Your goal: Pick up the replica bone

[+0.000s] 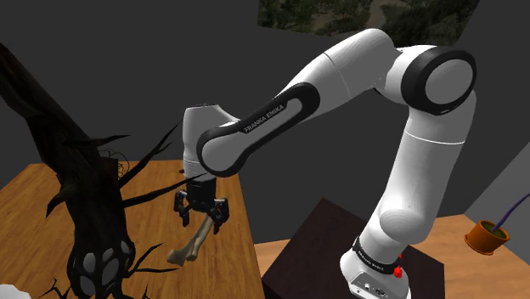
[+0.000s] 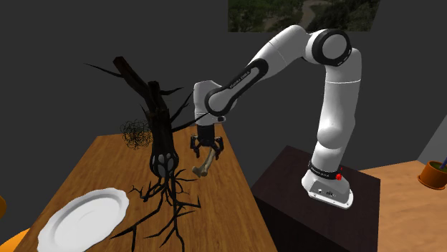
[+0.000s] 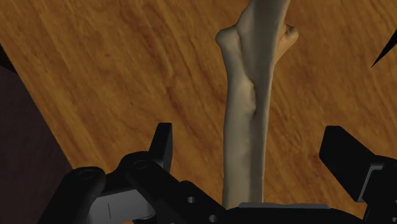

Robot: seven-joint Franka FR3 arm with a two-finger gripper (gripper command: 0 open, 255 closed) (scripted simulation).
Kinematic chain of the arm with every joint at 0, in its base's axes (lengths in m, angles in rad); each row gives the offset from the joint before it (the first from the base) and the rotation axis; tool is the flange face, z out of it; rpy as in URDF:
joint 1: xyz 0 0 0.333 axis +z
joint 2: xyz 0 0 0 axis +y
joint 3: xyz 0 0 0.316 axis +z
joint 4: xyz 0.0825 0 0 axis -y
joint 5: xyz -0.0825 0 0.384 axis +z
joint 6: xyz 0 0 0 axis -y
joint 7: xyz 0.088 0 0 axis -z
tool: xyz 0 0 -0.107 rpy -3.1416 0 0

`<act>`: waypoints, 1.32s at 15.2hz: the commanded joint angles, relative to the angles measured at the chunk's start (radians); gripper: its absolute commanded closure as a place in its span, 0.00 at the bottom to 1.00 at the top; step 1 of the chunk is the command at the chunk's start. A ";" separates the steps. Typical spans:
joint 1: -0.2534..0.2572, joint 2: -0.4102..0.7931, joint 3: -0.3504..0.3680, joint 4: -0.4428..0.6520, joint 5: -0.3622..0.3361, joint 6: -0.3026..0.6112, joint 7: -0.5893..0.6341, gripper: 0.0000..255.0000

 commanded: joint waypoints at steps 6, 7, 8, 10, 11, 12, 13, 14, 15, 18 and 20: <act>0.011 0.051 -0.008 -0.014 -0.026 0.060 0.009 1.00; 0.010 0.050 -0.008 -0.015 -0.025 0.060 0.008 1.00; 0.010 0.050 -0.008 -0.015 -0.025 0.060 0.008 1.00; 0.010 0.049 -0.008 -0.015 -0.025 0.060 0.008 1.00; 0.010 0.049 -0.008 -0.015 -0.025 0.060 0.008 1.00; 0.010 0.049 -0.008 -0.015 -0.025 0.060 0.008 1.00; 0.010 0.049 -0.008 -0.016 -0.025 0.060 0.008 1.00; 0.010 0.049 -0.008 -0.016 -0.025 0.060 0.008 1.00; 0.011 0.052 -0.008 -0.013 -0.026 0.060 0.010 1.00; 0.004 0.021 -0.003 -0.002 -0.011 0.021 0.006 1.00; 0.000 0.001 0.000 0.006 -0.002 -0.004 0.004 1.00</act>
